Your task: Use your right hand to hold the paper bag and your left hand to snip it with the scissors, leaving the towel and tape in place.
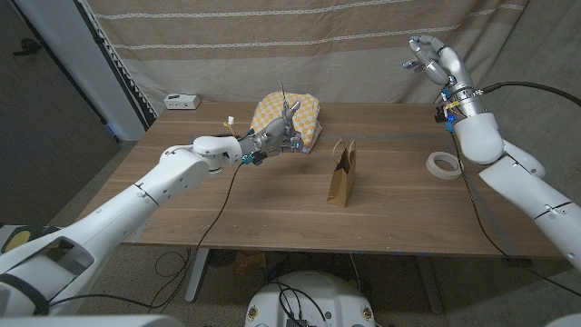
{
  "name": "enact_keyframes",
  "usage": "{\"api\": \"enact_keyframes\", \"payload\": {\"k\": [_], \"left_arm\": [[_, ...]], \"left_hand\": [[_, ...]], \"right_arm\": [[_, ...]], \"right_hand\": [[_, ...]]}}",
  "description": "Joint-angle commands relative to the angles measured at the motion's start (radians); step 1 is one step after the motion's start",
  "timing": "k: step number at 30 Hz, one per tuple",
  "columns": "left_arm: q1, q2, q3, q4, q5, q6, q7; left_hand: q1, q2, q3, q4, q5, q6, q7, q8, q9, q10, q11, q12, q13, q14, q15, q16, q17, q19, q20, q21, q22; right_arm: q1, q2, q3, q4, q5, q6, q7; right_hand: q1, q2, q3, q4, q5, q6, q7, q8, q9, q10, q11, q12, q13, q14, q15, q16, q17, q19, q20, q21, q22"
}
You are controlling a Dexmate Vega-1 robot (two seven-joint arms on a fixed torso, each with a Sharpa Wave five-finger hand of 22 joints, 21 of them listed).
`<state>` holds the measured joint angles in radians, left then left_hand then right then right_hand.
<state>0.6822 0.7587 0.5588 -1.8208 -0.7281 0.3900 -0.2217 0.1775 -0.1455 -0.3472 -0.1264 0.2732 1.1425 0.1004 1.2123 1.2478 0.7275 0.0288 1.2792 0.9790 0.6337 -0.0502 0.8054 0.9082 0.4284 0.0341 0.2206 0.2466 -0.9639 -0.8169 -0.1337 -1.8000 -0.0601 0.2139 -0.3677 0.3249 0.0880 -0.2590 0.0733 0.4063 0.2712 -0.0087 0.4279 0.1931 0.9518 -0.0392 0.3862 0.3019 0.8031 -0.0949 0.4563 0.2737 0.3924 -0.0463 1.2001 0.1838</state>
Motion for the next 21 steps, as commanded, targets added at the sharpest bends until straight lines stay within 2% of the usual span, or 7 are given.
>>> {"api": "enact_keyframes", "payload": {"k": [1,10,20,21], "left_arm": [[0.005,0.053,-0.009,-0.052,-0.033,0.08,-0.018],[0.025,0.087,-0.027,-0.098,-0.048,0.107,0.003],[0.048,0.119,-0.046,-0.131,-0.071,0.125,0.015],[0.051,0.122,-0.047,-0.134,-0.072,0.126,0.015]], "left_hand": [[-0.071,-0.045,-0.016,0.022,-0.007,0.042,0.055,0.373,0.002,0.009,0.0,-0.01,-0.017,-0.004,0.001,-0.002,-0.002,0.002,0.005,-0.006,-0.001],[-0.094,-0.043,-0.013,0.021,-0.014,0.045,0.066,0.375,0.003,0.03,0.003,0.005,-0.003,0.006,0.0,0.004,-0.01,0.006,0.001,-0.006,-0.006],[-0.097,-0.04,-0.009,0.009,-0.014,0.057,0.069,0.375,0.002,0.035,-0.002,0.01,0.007,0.012,-0.002,0.015,-0.018,0.006,-0.003,-0.007,-0.012],[-0.097,-0.04,-0.009,0.008,-0.014,0.057,0.069,0.375,0.002,0.036,-0.001,0.011,0.008,0.012,0.0,0.016,-0.017,0.007,-0.004,-0.007,-0.012]], "right_arm": [[-0.019,-0.006,0.015,-0.001,0.012,-0.002,0.004],[-0.036,-0.011,0.022,-0.01,0.021,-0.01,0.01],[-0.04,-0.023,0.012,-0.008,0.033,0.005,0.043],[-0.041,-0.024,0.011,-0.008,0.031,0.004,0.043]], "right_hand": [[-0.012,-0.003,-0.011,0.001,-0.001,-0.001,0.006,-0.006,0.006,-0.005,0.0,0.002,0.004,-0.008,-0.097,-0.004,-0.002,-0.006,-0.045,-0.006,0.003],[-0.017,-0.007,-0.014,0.0,-0.001,-0.004,0.006,-0.012,0.006,-0.012,-0.007,0.001,0.005,-0.016,-0.096,-0.008,-0.005,-0.009,-0.043,-0.01,0.003],[-0.019,-0.018,-0.017,-0.006,-0.001,-0.018,-0.002,-0.028,0.006,-0.037,-0.007,-0.003,0.009,-0.047,-0.089,-0.023,-0.01,-0.026,-0.03,-0.022,0.003],[-0.017,-0.02,-0.017,-0.009,-0.001,-0.022,-0.004,-0.032,0.006,-0.046,-0.008,-0.005,0.009,-0.065,-0.081,-0.03,-0.011,-0.031,-0.027,-0.026,0.003]]}}
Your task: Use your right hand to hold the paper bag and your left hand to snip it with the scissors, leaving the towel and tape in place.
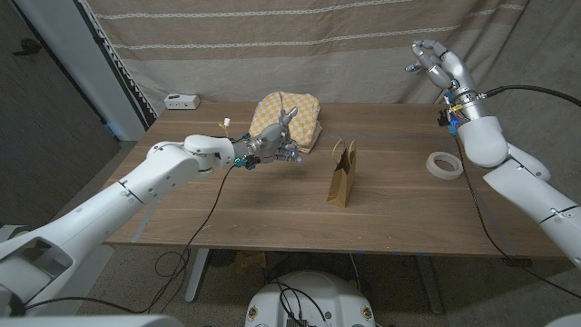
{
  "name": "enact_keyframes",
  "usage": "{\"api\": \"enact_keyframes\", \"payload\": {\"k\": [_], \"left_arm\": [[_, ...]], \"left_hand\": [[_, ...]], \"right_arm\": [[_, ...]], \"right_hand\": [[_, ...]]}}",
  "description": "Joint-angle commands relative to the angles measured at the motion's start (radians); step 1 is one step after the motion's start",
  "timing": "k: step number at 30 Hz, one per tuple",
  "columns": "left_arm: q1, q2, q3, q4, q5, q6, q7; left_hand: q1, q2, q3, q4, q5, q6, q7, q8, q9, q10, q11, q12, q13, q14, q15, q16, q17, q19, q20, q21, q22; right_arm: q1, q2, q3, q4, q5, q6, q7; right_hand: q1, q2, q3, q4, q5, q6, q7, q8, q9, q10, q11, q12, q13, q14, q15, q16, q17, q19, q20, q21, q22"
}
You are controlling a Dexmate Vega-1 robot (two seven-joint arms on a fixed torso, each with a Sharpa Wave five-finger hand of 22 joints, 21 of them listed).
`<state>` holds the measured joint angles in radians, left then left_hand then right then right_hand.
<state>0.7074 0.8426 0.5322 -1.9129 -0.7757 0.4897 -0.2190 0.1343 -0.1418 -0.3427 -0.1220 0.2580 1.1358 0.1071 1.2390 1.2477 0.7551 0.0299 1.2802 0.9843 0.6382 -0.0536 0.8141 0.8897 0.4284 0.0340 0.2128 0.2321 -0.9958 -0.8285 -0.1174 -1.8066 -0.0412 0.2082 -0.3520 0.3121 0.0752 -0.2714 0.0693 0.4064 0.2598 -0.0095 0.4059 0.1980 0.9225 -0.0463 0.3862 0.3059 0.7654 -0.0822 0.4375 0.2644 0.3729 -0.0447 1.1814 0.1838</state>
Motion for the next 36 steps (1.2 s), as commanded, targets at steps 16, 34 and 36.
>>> {"api": "enact_keyframes", "payload": {"k": [16,34,36], "left_arm": [[0.103,0.087,-0.068,-0.105,-0.075,0.015,0.051],[0.161,0.165,-0.115,-0.177,-0.13,0.03,0.061],[0.17,0.177,-0.123,-0.185,-0.137,0.032,0.065]], "left_hand": [[-0.048,-0.041,-0.011,-0.008,0.008,0.071,0.062,0.347,0.002,0.015,-0.011,0.018,0.016,0.014,-0.002,0.019,-0.008,0.006,-0.009,0.002,0.0],[-0.041,-0.038,-0.009,-0.015,0.02,0.073,0.062,0.347,0.001,0.025,-0.016,0.013,0.009,0.015,-0.005,0.036,-0.012,0.003,-0.009,0.003,0.001],[-0.041,-0.037,-0.009,-0.015,0.02,0.073,0.062,0.347,0.001,0.026,-0.014,0.013,0.007,0.015,-0.004,0.037,-0.012,0.002,-0.01,0.003,0.001]], "right_arm": [[-0.041,-0.059,-0.001,-0.009,0.005,0.032,0.076],[-0.054,-0.137,-0.007,-0.014,-0.005,0.098,0.194],[-0.06,-0.139,-0.006,-0.023,-0.019,0.089,0.189]], "right_hand": [[0.049,-0.006,0.014,-0.042,0.011,-0.032,-0.024,-0.039,0.002,-0.073,-0.023,-0.02,0.004,-0.097,-0.089,-0.041,-0.009,-0.064,0.003,-0.037,0.003],[0.091,-0.039,0.007,-0.082,0.06,-0.106,-0.06,-0.105,0.004,-0.228,-0.061,-0.062,0.006,-0.281,-0.087,-0.119,-0.016,-0.189,0.05,-0.114,0.0],[0.096,-0.04,0.007,-0.085,0.064,-0.106,-0.06,-0.108,0.004,-0.246,-0.067,-0.067,0.006,-0.284,-0.089,-0.121,-0.016,-0.191,0.048,-0.119,0.0]]}}
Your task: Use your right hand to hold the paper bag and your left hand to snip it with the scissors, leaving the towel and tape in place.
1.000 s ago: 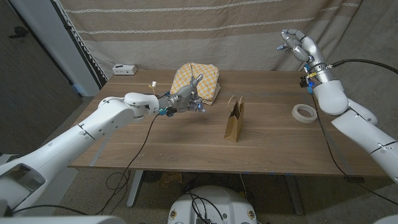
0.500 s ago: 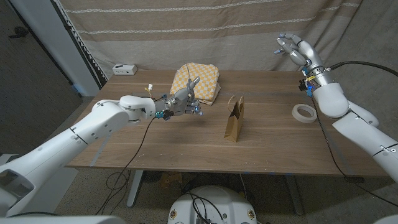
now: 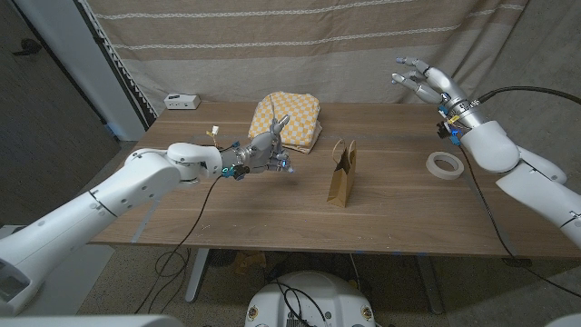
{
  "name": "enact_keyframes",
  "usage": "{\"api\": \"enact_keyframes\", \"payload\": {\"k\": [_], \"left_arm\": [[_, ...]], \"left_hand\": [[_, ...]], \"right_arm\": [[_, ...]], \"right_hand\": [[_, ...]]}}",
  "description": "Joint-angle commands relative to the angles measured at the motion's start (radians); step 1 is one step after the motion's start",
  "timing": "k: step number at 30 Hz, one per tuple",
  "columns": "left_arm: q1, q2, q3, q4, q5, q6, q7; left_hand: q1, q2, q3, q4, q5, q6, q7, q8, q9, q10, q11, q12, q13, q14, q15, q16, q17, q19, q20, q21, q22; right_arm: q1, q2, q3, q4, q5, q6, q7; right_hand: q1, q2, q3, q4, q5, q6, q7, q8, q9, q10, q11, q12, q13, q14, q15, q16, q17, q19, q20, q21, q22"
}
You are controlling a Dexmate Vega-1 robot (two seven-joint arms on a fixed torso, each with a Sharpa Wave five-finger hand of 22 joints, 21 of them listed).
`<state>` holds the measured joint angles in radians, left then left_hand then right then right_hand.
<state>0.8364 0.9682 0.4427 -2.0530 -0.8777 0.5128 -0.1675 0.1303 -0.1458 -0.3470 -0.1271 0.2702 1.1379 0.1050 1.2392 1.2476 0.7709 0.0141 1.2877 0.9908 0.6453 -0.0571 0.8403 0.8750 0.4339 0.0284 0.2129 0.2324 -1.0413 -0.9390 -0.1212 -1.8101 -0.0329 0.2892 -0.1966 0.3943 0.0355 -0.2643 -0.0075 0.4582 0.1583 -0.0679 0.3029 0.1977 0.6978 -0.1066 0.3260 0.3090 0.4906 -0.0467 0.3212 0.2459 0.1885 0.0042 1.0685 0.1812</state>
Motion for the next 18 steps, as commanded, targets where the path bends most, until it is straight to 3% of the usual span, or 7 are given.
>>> {"api": "enact_keyframes", "payload": {"k": [1,2,6,8,18], "left_arm": [[0.047,0.057,-0.039,-0.051,-0.038,0.009,0.018],[0.052,0.063,-0.043,-0.054,-0.04,0.009,0.021],[0.072,0.084,-0.058,-0.07,-0.045,0.006,0.036],[0.081,0.093,-0.066,-0.072,-0.052,0.002,0.032],[0.121,0.147,-0.103,-0.091,-0.089,0.011,0.033]], "left_hand": [[-0.037,-0.033,-0.005,-0.01,0.009,0.072,0.064,0.347,0.001,0.011,0.0,0.007,0.003,0.01,-0.001,0.011,0.0,-0.004,-0.004,0.003,0.001],[-0.036,-0.033,-0.005,-0.01,0.009,0.072,0.064,0.347,0.001,0.011,-0.001,0.008,0.004,0.011,-0.001,0.012,-0.001,-0.004,-0.004,0.003,0.001],[-0.035,-0.033,-0.005,-0.01,0.012,0.073,0.064,0.347,0.001,0.011,-0.001,0.008,0.007,0.008,-0.003,0.018,0.005,-0.005,-0.005,0.003,0.001],[-0.034,-0.033,-0.004,-0.011,0.013,0.074,0.064,0.347,0.001,0.011,0.001,0.01,0.01,0.008,-0.003,0.019,0.003,-0.012,-0.002,0.0,0.0],[-0.012,-0.033,-0.002,-0.019,0.022,0.076,0.064,0.347,0.001,0.017,-0.003,0.014,0.013,0.008,-0.005,0.024,-0.006,-0.015,-0.005,0.0,-0.001]], "right_arm": [[-0.017,-0.029,-0.001,-0.022,-0.033,0.007,0.031],[-0.021,-0.029,0.0,-0.025,-0.04,0.005,0.028],[-0.03,-0.041,0.001,-0.033,-0.064,0.006,0.029],[-0.037,-0.044,0.004,-0.04,-0.076,0.005,0.027],[-0.071,-0.051,0.023,-0.056,-0.129,0.008,0.003]], "right_hand": [[0.018,0.001,0.001,-0.011,0.015,-0.01,-0.002,-0.008,0.004,-0.034,-0.007,-0.011,0.002,-0.01,-0.123,-0.005,0.002,-0.009,-0.001,-0.009,0.002],[0.02,0.001,0.001,-0.012,0.017,-0.012,-0.001,-0.01,0.004,-0.048,-0.008,-0.017,0.002,-0.011,-0.124,-0.005,0.002,-0.009,-0.001,-0.011,0.002],[0.051,0.0,0.002,-0.031,0.04,-0.064,-0.013,-0.048,0.006,-0.215,-0.018,-0.076,-0.01,-0.04,-0.122,-0.021,0.0,-0.013,0.006,-0.036,0.001],[0.063,-0.003,0.002,-0.039,0.048,-0.088,-0.016,-0.061,0.006,-0.257,-0.019,-0.089,-0.014,-0.049,-0.124,-0.026,0.0,-0.016,0.005,-0.045,0.001],[0.089,0.0,0.006,-0.053,0.061,-0.095,-0.024,-0.068,0.007,-0.257,-0.039,-0.083,-0.019,-0.06,-0.134,-0.031,0.001,-0.025,0.0,-0.061,0.0]]}}
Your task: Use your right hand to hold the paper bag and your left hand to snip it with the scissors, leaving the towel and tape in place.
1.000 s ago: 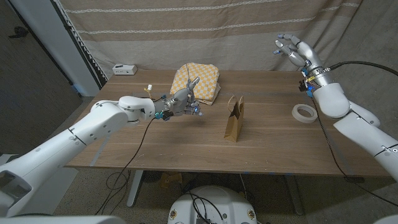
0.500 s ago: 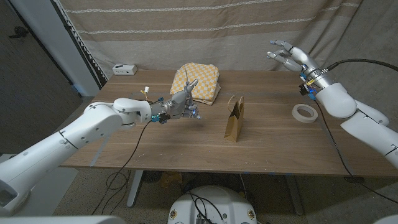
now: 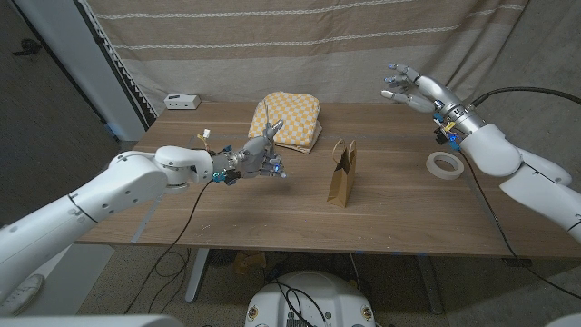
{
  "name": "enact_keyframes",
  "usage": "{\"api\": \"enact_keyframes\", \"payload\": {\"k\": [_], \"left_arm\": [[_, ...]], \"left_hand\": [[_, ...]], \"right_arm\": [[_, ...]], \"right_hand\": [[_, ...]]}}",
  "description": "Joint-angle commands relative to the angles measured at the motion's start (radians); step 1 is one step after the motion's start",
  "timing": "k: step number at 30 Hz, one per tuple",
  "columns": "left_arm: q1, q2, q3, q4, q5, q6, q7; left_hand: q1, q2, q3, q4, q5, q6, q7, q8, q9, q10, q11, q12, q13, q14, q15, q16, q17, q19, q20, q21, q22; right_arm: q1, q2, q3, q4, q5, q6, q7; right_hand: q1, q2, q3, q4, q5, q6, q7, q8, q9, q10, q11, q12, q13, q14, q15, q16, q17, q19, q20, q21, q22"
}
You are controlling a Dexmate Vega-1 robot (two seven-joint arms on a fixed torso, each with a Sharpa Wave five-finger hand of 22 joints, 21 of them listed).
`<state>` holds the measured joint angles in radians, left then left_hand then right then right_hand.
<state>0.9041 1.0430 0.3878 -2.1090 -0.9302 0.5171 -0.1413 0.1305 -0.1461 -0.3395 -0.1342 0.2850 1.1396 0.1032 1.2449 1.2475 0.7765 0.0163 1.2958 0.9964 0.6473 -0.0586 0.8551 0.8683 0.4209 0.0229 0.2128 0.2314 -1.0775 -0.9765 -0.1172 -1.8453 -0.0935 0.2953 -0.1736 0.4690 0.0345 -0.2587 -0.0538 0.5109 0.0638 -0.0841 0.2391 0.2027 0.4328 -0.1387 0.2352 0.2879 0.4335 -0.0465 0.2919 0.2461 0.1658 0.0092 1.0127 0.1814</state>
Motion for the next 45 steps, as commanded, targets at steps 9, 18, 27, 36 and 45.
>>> {"api": "enact_keyframes", "payload": {"k": [9,18,27,36,45], "left_arm": [[0.065,0.105,-0.066,-0.055,-0.056,0.025,0.015],[0.035,0.12,-0.05,-0.068,-0.058,0.06,-0.012],[0.029,0.144,-0.042,-0.12,-0.027,0.081,0.01],[0.031,0.147,-0.039,-0.12,-0.036,0.077,-0.012],[0.054,0.162,-0.04,-0.144,-0.051,0.084,-0.006]], "left_hand": [[-0.001,-0.03,-0.009,-0.012,0.015,0.076,0.065,0.341,0.001,0.012,-0.005,0.003,0.007,0.004,-0.005,0.015,-0.002,-0.003,0.0,0.002,0.0],[0.013,-0.029,-0.007,-0.014,0.022,0.076,0.065,0.34,0.001,0.012,-0.008,0.007,0.014,0.003,-0.005,0.021,-0.004,-0.001,-0.004,0.003,-0.001],[0.055,-0.026,-0.004,-0.019,0.037,0.075,0.065,0.34,0.001,0.018,-0.008,0.007,0.012,0.003,-0.005,0.03,-0.011,0.002,-0.007,0.004,-0.001],[0.074,-0.026,-0.006,-0.014,0.048,0.081,0.066,0.34,0.001,0.017,-0.012,0.008,0.017,0.005,-0.009,0.038,-0.02,0.001,-0.008,0.005,-0.001],[0.08,-0.026,-0.007,-0.009,0.054,0.083,0.065,0.34,0.001,0.014,-0.011,0.013,0.029,0.001,-0.011,0.047,-0.017,0.0,-0.009,0.005,-0.001]], "right_arm": [[-0.079,-0.005,0.045,-0.037,-0.168,-0.001,-0.091],[-0.121,0.012,0.067,-0.04,-0.214,0.002,-0.136],[-0.183,0.02,0.093,-0.061,-0.32,-0.014,-0.204],[-0.221,0.017,0.118,-0.077,-0.393,-0.038,-0.236],[-0.237,-0.004,0.125,-0.081,-0.464,-0.065,-0.245]], "right_hand": [[0.023,0.006,0.003,-0.01,0.016,0.005,-0.009,-0.004,0.003,0.007,-0.007,0.009,-0.002,-0.001,-0.143,-0.001,0.002,-0.012,0.001,-0.016,-0.001],[0.013,0.007,-0.001,-0.004,0.018,0.01,-0.012,-0.005,0.003,0.005,-0.011,0.011,-0.004,-0.007,-0.151,-0.004,0.002,-0.01,-0.001,-0.021,-0.002],[-0.054,-0.014,-0.035,0.026,0.0,0.004,-0.021,-0.013,0.006,0.0,-0.02,0.013,-0.012,0.004,-0.161,-0.003,0.001,0.012,-0.024,-0.034,-0.004],[-0.041,-0.002,-0.029,0.02,0.002,-0.038,-0.026,-0.031,0.005,-0.03,-0.046,0.003,-0.023,-0.014,-0.163,-0.016,-0.004,0.013,-0.03,-0.056,-0.006],[0.107,0.026,0.016,-0.051,0.047,-0.115,-0.027,-0.047,0.0,-0.07,-0.059,-0.009,-0.048,-0.031,-0.169,-0.038,-0.02,0.029,-0.047,-0.094,-0.007]]}}
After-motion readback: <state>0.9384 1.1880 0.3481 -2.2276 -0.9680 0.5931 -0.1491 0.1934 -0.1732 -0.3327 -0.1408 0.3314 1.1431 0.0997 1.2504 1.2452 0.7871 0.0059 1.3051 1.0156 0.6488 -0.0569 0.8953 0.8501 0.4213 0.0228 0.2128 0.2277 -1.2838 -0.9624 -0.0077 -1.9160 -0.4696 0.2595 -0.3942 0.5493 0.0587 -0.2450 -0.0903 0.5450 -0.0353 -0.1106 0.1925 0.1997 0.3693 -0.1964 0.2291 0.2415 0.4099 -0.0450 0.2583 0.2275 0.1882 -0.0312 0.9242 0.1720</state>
